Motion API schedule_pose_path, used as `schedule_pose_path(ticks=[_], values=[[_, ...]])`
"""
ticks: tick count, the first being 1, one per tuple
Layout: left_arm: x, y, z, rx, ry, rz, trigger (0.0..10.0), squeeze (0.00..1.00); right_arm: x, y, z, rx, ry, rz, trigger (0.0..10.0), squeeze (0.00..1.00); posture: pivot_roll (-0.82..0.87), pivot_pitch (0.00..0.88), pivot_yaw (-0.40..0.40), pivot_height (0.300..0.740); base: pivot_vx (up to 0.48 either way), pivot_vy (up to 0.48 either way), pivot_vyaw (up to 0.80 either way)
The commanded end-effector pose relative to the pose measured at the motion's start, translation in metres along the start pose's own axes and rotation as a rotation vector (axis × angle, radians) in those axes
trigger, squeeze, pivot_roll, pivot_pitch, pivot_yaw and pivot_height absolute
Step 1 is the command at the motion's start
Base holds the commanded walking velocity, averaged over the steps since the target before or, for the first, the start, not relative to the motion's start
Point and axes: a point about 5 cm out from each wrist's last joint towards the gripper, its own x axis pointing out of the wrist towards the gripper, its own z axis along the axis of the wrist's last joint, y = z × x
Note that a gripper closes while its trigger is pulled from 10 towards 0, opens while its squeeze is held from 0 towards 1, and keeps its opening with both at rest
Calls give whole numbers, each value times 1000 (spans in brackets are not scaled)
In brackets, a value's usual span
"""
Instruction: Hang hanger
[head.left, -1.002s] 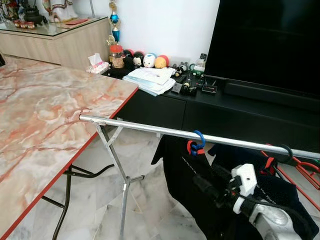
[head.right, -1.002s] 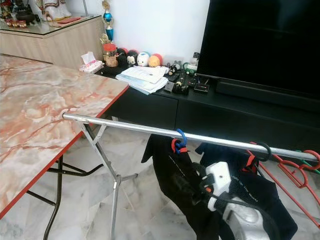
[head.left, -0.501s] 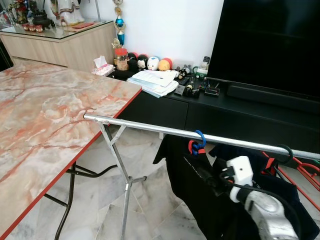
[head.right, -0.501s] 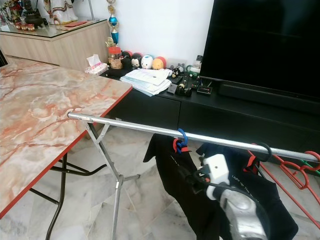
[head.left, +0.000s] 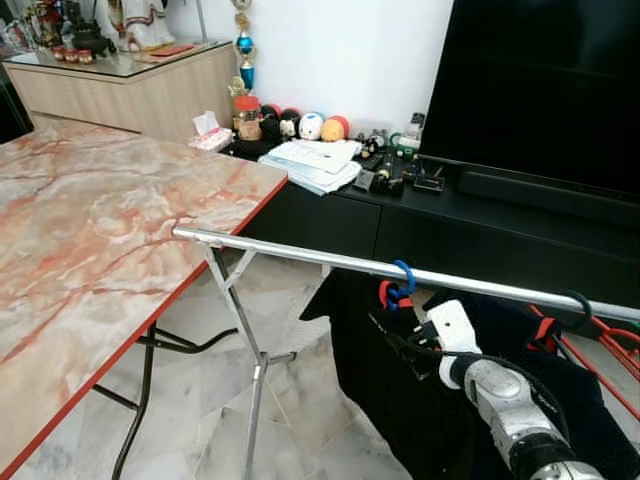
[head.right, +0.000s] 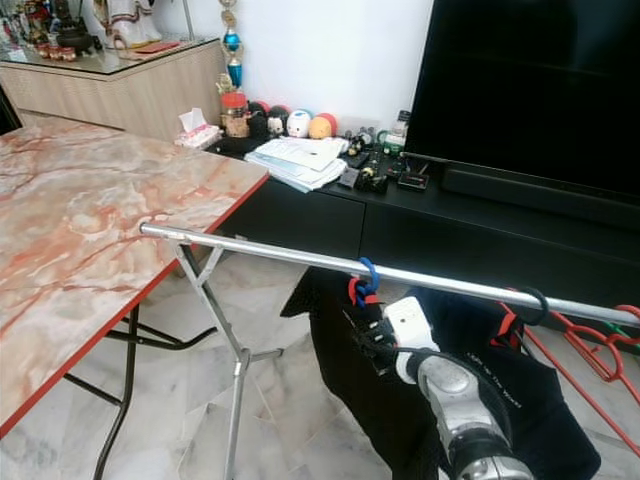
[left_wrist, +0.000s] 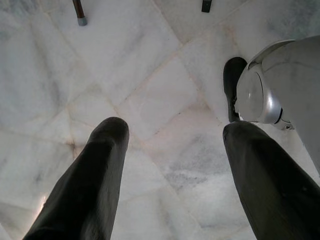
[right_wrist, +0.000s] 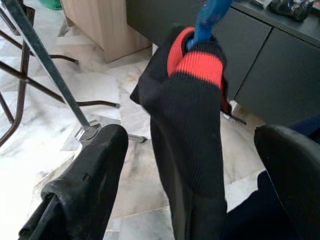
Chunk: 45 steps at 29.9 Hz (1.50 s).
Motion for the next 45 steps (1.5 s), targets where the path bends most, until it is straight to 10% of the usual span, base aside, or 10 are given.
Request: schedule_pose_path(ticks=[1, 2, 3, 45], values=[[-1, 2, -6, -11, 21, 9, 10000, 0, 2, 0, 4, -10, -8, -13, 10000, 0, 180, 0, 19, 740, 0, 0, 0], [-1, 2, -6, -11, 21, 8, 10000, 0, 3, 0, 4, -16, -7, -15, 6510, 0, 182, 0, 18, 740, 0, 0, 0], [-1, 2, -6, -10, 21, 7, 10000, 0, 3, 1, 4, -11, -10, -16, 0, 0, 182, 0, 18, 740, 0, 0, 0], [-1, -3, -6, -20, 27, -23, 10000, 0, 4, 8, -10, -30, 54, -79, 0, 0, 176, 0, 10, 740, 0, 0, 0]])
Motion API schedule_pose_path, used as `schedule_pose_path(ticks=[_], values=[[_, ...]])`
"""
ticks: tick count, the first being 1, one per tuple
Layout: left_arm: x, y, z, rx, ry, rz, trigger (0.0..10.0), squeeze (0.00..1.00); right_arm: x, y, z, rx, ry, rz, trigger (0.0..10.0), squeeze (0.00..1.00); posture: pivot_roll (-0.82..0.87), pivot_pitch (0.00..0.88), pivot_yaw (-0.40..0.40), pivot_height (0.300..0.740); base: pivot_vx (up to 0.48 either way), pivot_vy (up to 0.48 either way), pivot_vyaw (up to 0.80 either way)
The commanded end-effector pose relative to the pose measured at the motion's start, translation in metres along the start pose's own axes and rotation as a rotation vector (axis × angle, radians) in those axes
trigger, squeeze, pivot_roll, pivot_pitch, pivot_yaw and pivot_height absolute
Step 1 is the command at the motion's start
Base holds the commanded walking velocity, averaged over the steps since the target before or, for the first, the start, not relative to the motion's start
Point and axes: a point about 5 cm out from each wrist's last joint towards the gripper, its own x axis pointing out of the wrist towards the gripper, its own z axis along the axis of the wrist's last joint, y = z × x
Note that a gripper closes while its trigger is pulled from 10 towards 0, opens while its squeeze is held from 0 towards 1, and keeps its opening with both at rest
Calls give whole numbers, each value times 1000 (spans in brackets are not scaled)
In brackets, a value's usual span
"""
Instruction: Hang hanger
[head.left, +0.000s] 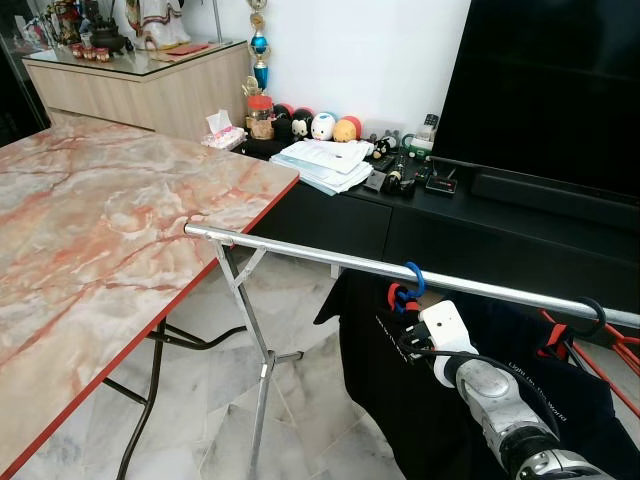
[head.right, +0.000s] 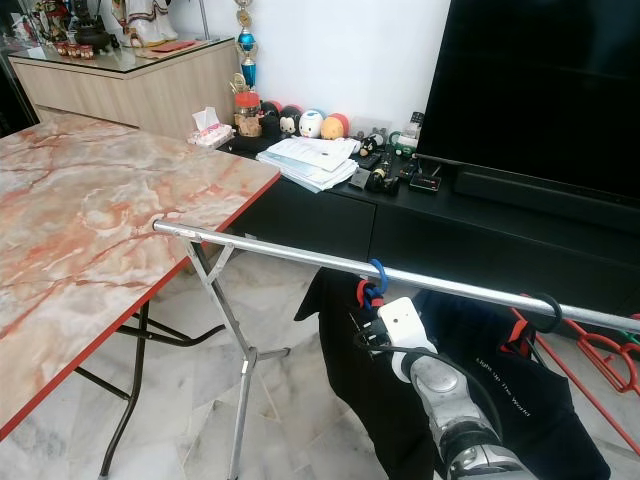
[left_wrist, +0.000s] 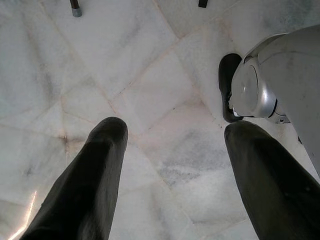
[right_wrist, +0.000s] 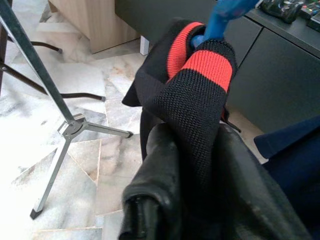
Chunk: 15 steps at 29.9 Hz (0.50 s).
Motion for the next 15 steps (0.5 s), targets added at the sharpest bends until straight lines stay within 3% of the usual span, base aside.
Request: schedule_pose_path(ticks=[1, 12, 15], values=[[0, 0, -3, -9, 20, -2, 10000, 0, 0, 2, -4, 18, 18, 1, 0, 0, 176, 0, 10, 740, 0, 0, 0], [-1, -1, -4, -8, 21, 3, 10000, 0, -2, 6, -12, 138, 10, -44, 0, 0, 168, 0, 9, 740, 0, 0, 0], [-1, -1, -4, -7, 21, 3, 10000, 0, -3, 2, -9, 185, -40, -91, 0, 0, 168, 0, 5, 740, 0, 0, 0]])
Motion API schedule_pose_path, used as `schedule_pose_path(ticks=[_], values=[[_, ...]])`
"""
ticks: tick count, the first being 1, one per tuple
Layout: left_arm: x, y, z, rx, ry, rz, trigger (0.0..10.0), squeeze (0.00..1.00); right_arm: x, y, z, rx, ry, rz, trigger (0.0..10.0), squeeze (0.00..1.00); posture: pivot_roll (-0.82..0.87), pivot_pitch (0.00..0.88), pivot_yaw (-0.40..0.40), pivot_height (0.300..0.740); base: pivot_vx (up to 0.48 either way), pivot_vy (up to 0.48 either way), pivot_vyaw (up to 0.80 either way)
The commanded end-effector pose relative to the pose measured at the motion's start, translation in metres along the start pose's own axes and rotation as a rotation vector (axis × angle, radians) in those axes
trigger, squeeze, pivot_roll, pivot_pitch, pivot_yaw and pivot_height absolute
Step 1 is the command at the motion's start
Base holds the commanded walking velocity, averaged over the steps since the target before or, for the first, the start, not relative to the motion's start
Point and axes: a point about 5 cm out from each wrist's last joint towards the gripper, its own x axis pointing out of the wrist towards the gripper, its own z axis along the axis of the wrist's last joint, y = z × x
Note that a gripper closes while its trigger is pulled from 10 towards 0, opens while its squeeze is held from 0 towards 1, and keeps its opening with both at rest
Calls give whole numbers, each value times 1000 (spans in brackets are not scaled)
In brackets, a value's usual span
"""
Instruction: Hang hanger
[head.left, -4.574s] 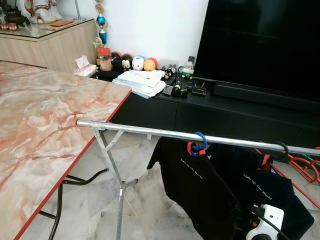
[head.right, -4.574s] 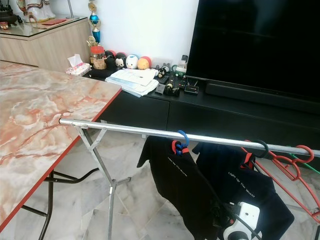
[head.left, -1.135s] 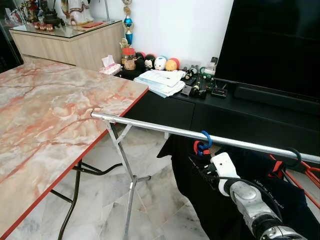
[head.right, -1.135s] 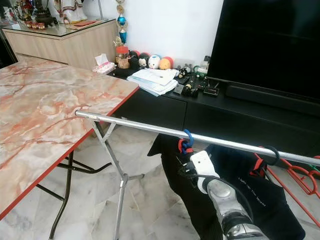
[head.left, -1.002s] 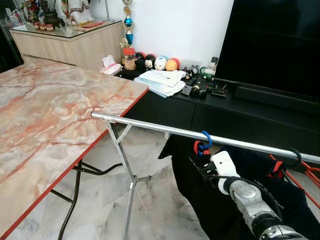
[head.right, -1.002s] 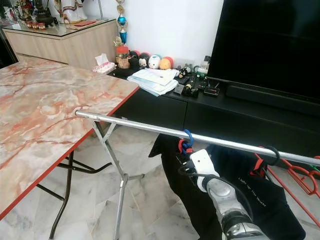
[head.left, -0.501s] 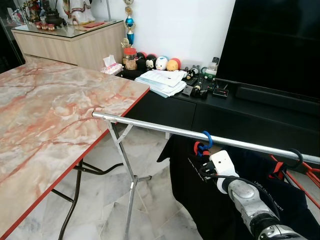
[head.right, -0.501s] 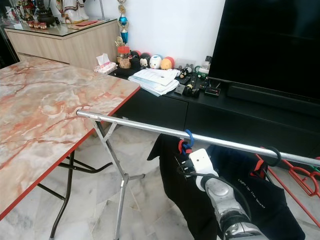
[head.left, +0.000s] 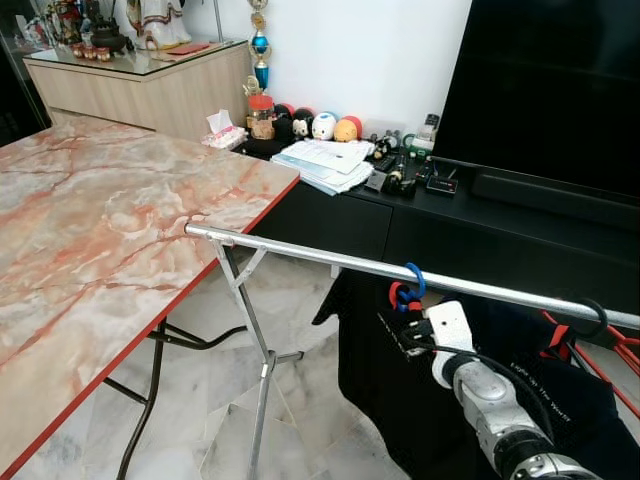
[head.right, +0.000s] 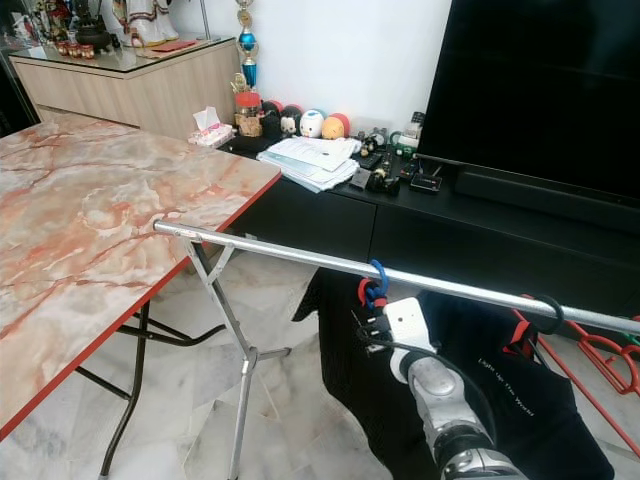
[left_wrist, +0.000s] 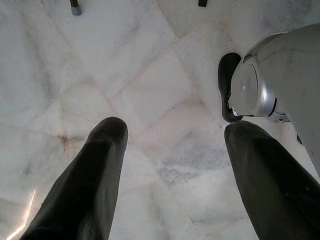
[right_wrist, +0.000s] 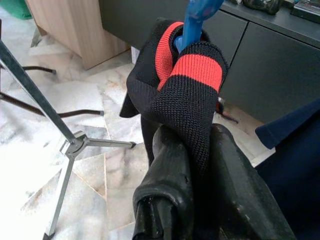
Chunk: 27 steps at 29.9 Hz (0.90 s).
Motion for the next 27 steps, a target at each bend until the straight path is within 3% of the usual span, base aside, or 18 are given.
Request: schedule_pose_path(ticks=[1, 6, 17, 21, 26, 27], values=[[-1, 0, -4, -8, 19, 6, 10000, 0, -2, -2, 1, 54, -40, -38, 0, 0, 161, 0, 5, 740, 0, 0, 0], [-1, 0, -5, -7, 19, 6, 10000, 0, -5, -8, 6, 143, -136, -115, 0, 0, 151, 0, 2, 740, 0, 0, 0], [-1, -1, -6, 8, 20, -4, 10000, 0, -18, -8, 1, 230, -280, -165, 0, 0, 134, 0, 4, 740, 0, 0, 0], [-1, -1, -6, 10, 22, -6, 10000, 0, -21, -9, -6, 233, -253, -183, 0, 0, 128, 0, 0, 740, 0, 0, 0], [-2, -2, -7, 0, 21, -11, 10000, 0, -36, -8, -43, 274, -148, -225, 0, 0, 124, 0, -4, 740, 0, 0, 0], [-2, -2, -7, 10, 23, -12, 10000, 0, -44, -6, -60, 294, -97, -243, 0, 0, 125, 0, -3, 740, 0, 0, 0]])
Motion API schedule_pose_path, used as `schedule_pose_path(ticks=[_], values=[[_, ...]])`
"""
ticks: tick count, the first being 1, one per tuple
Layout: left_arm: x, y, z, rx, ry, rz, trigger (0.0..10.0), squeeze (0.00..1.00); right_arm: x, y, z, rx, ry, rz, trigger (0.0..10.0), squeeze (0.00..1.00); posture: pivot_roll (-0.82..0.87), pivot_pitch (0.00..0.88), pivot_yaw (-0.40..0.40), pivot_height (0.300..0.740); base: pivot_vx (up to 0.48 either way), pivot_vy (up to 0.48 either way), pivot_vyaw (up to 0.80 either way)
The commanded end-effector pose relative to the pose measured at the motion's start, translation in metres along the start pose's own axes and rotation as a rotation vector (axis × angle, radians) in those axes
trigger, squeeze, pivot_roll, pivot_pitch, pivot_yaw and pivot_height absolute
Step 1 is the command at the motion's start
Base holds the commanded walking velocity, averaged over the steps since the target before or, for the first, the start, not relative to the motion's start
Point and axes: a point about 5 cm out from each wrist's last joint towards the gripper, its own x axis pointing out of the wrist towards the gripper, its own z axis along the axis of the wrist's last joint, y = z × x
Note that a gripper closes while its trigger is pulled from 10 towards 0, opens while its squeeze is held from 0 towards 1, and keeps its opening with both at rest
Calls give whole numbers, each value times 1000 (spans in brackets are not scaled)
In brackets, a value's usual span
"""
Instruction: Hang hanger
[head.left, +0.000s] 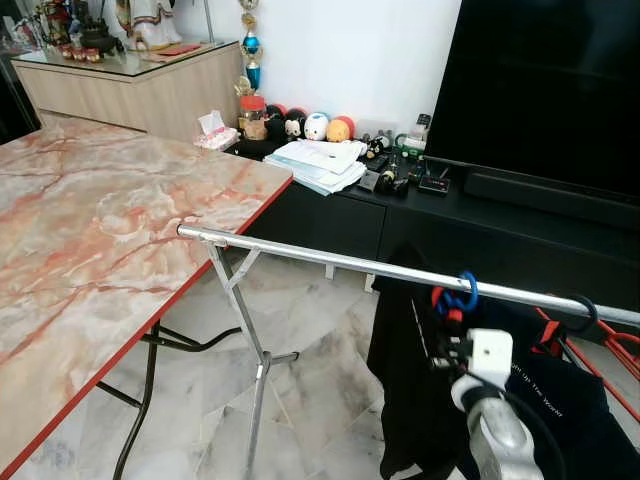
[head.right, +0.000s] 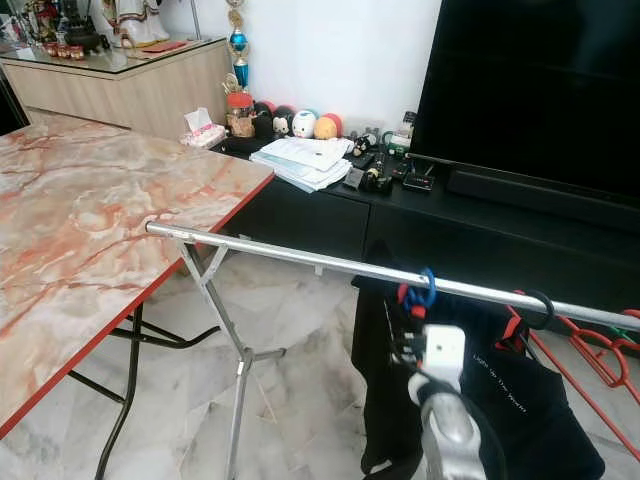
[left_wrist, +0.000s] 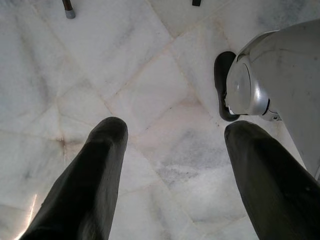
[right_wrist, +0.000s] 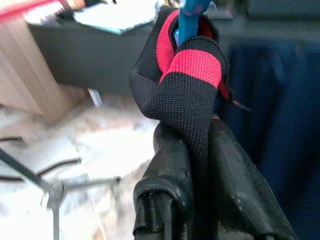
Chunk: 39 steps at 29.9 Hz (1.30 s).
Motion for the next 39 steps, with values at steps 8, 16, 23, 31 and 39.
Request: schedule_pose_path(ticks=[8, 16, 23, 31, 39], values=[[-1, 0, -6, 14, 20, -6, 10000, 0, -21, -7, -36, 107, 131, -114, 10000, 0, 123, 0, 5, 740, 0, 0, 0], [-1, 3, -4, 3, 5, -7, 10000, 0, -19, -9, -34, 119, 136, -151, 10000, 0, 121, 0, 25, 740, 0, 0, 0], [-1, 5, -2, 3, -1, -10, 10000, 0, -17, -6, -32, 145, 128, -153, 10000, 0, 126, 0, 35, 740, -182, 0, 0], [-1, 5, -1, 7, -4, -13, 10000, 0, -17, -4, -32, 145, 129, -156, 10000, 0, 123, 0, 39, 740, -284, 0, 0], [0, 6, 0, 2, -7, -10, 10000, 0, -14, -2, -29, 142, 125, -152, 10000, 0, 128, 0, 37, 740, -287, 0, 0]])
